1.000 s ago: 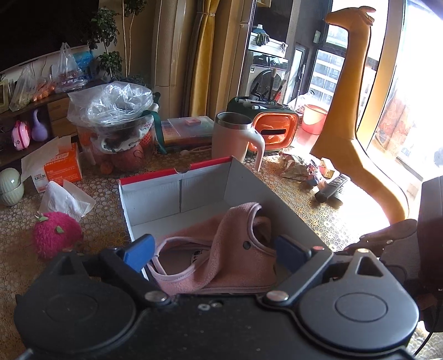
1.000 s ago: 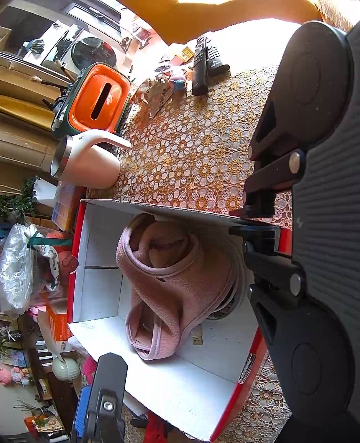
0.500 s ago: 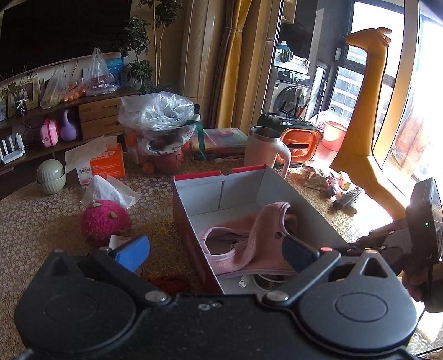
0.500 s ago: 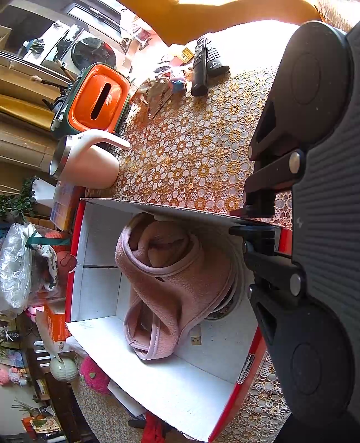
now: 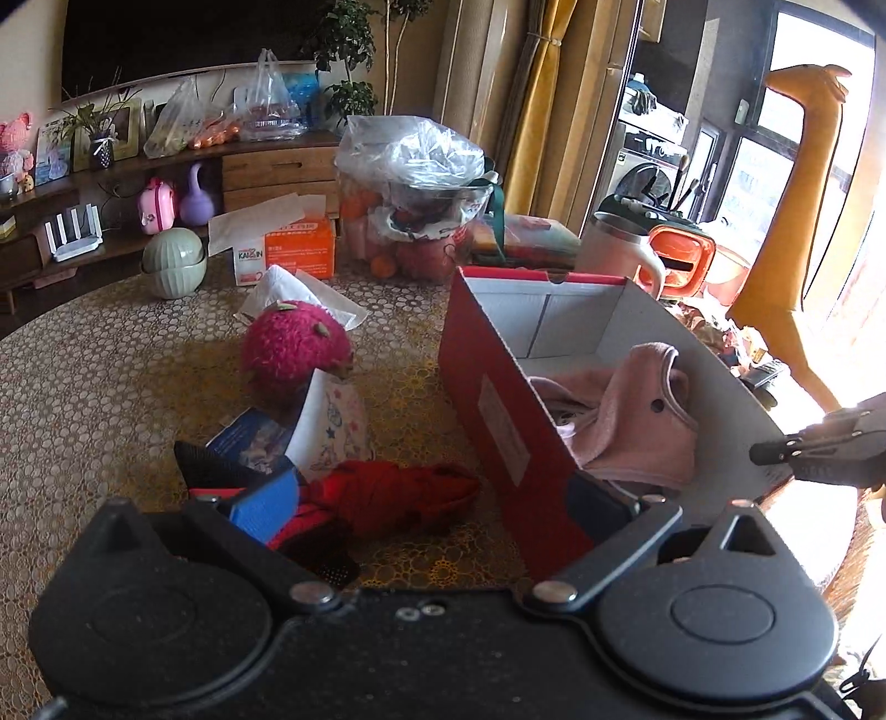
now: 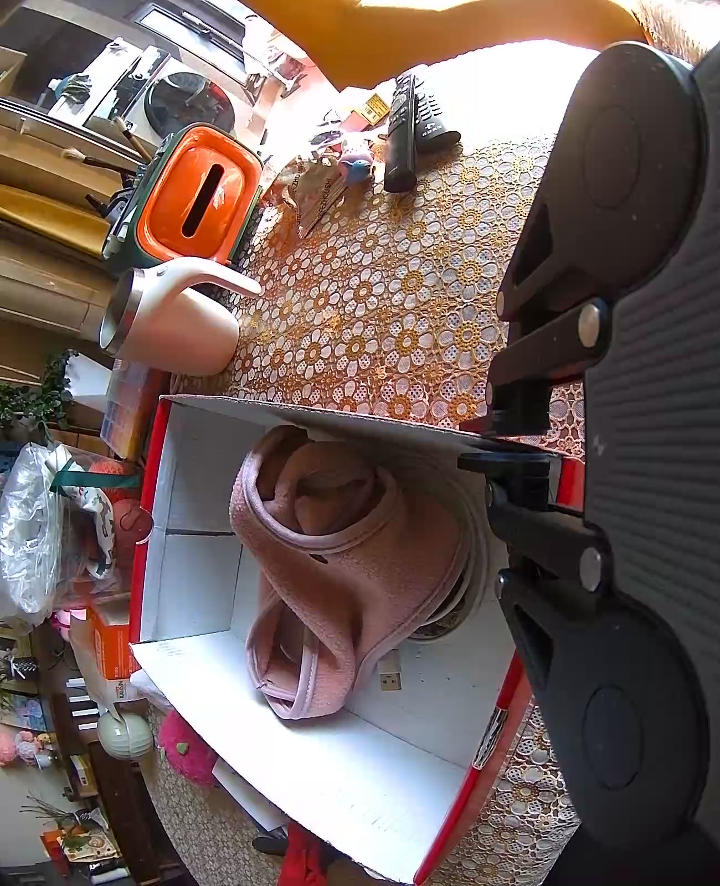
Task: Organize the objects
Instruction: 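Return the left tool to the pile and grasp the red fabric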
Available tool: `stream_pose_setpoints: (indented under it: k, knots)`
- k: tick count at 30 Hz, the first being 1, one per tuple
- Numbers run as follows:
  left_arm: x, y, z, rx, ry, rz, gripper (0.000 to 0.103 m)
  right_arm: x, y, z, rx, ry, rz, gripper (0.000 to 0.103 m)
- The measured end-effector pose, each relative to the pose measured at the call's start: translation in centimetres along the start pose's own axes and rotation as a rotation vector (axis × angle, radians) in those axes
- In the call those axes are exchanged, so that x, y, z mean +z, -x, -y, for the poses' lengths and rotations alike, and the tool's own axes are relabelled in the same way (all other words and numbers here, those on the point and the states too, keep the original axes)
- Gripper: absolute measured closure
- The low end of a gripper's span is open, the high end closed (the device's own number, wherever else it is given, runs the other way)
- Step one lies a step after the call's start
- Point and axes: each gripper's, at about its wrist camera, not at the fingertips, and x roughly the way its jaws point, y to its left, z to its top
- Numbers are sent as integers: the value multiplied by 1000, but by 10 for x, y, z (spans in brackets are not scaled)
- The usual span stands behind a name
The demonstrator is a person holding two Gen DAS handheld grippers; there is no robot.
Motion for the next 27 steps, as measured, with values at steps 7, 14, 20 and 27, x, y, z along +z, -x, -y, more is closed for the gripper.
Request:
stream_pose_setpoints:
  k: [7, 14, 20, 27]
  knots:
    - [-12, -29, -5, 35, -93, -7, 1, 1, 0, 2, -2, 4, -4, 98]
    - [-17, -50, 4, 51, -227, 17, 1, 1, -1, 1, -2, 6, -6, 98]
    - [-25, -69, 14, 63, -378, 4, 3, 1, -1, 1, -3, 8, -8, 98]
    - [-30, -91, 17, 85, -449, -50, 21, 1, -1, 1, -4, 9, -10, 97]
